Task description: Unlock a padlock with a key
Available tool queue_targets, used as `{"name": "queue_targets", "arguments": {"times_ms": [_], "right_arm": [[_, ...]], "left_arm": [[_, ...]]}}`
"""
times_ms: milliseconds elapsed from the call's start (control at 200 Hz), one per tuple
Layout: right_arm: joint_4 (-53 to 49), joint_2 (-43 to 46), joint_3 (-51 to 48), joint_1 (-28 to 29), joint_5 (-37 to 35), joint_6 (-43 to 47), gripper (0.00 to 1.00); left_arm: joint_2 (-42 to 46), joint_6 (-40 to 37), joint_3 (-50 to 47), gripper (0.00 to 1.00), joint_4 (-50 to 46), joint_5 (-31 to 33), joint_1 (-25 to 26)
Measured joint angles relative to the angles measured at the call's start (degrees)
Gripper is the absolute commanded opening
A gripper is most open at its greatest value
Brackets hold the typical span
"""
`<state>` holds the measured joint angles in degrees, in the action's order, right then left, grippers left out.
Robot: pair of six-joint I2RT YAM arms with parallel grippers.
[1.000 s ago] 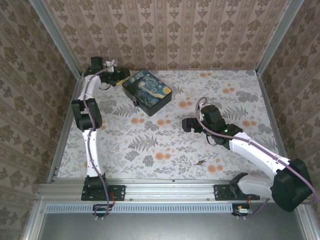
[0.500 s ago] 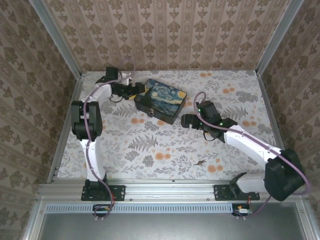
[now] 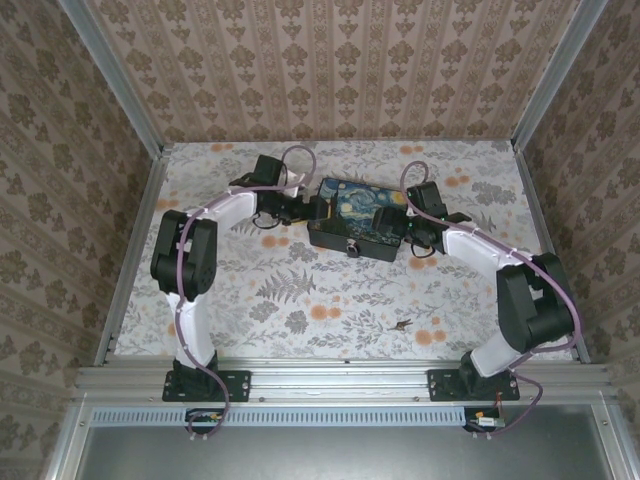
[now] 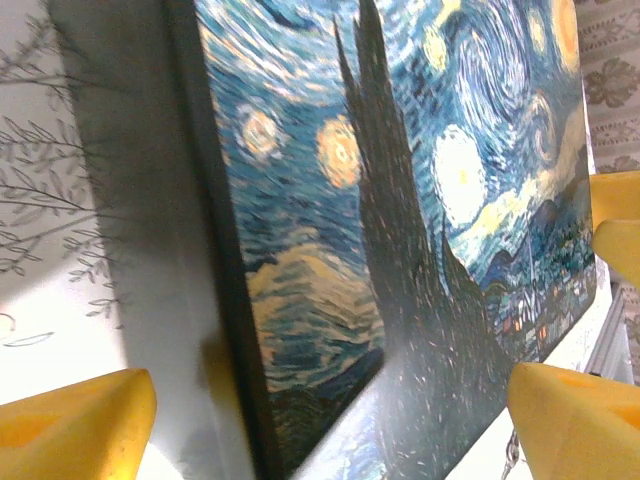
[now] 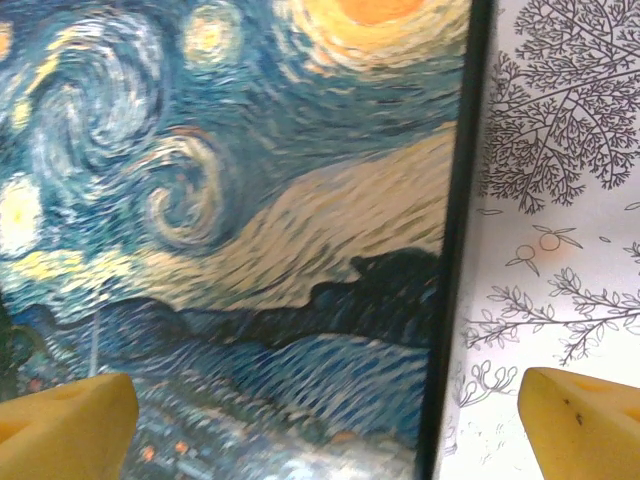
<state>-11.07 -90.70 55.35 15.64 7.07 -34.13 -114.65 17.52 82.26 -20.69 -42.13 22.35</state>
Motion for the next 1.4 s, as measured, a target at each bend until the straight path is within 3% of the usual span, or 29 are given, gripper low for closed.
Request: {"name": "queue_targets", "arguments": {"times_ms": [260,680,890,1030,1220,1400], "right_arm": [[3.7,-6.2,3.5,-0.3,6.3,-0.8,0.94],[4.2,-13.2,12.3,0.2,9.8,-0.5,0.95],[1.6,-11.8,13.3,-0.7,11.5,1.9,0.96],[-2.5,-4.9,10.4,-2.3,11.8,3.5,0.94],[-12.2,6.2,7.1,-3.3,10.6,3.7,0.81],[-23.6,17.1,-2.1,-2.2,8.6,0.7,0.54]], "left_arm": [[0.0,2.3,0.0,0.91,1.4,1.8,-0.3],[-0.2,5.4,0.5,0.91,3.3,5.2,-3.3],[1.3,4.5,-0.4,0.92,1.5,11.7,-3.4],[7.7,2.6,-3.9,0.92,-1.9,18.1,-4.2],[17.3,-1.2,-6.3,0.92,-5.8,25.2,-3.1],[23.6,-2.3,-10.6,0.92,-8.6,29.8,3.9]]}}
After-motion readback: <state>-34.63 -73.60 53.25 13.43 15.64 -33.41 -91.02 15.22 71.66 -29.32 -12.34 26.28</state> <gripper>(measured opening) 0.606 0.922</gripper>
